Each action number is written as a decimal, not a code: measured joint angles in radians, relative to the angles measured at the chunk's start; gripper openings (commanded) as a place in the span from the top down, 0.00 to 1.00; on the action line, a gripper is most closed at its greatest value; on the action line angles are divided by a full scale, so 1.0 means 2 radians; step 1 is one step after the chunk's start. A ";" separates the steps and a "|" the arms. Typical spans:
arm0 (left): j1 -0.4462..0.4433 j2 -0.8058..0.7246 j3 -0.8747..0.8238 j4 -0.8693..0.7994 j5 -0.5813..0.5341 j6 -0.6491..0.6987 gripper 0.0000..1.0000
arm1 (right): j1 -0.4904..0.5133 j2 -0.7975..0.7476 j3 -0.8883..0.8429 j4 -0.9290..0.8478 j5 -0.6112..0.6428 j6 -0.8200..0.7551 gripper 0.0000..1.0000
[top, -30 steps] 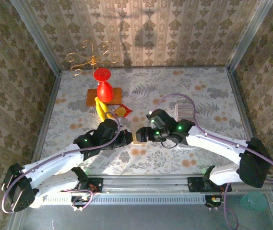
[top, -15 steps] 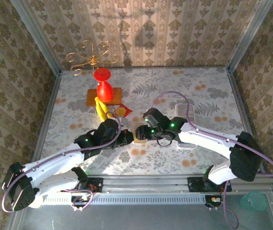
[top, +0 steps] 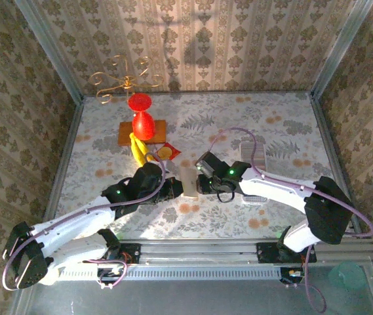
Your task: Put the credit cards into the card holder
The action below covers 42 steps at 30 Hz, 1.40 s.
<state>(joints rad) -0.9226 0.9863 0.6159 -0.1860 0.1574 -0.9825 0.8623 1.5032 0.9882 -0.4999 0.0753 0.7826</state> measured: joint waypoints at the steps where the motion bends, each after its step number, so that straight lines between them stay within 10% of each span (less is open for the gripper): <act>1: 0.000 0.000 0.000 0.000 0.000 0.000 1.00 | 0.000 0.000 -0.002 -0.003 0.001 0.000 0.71; 21: -0.004 0.000 -0.014 0.017 0.009 -0.002 1.00 | -0.025 -0.047 -0.049 0.051 -0.031 -0.001 0.69; 29: -0.006 0.000 -0.033 0.041 0.013 -0.012 1.00 | -0.026 -0.030 -0.049 0.055 -0.046 -0.007 1.00; 42: -0.046 0.106 -0.036 0.064 0.011 -0.029 0.81 | -0.027 -0.047 -0.129 0.071 -0.068 -0.010 1.00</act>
<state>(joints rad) -1.0142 1.1976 0.5434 -0.0578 0.1787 -1.0397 0.8093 1.4086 0.7307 -0.3588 -0.0612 0.7635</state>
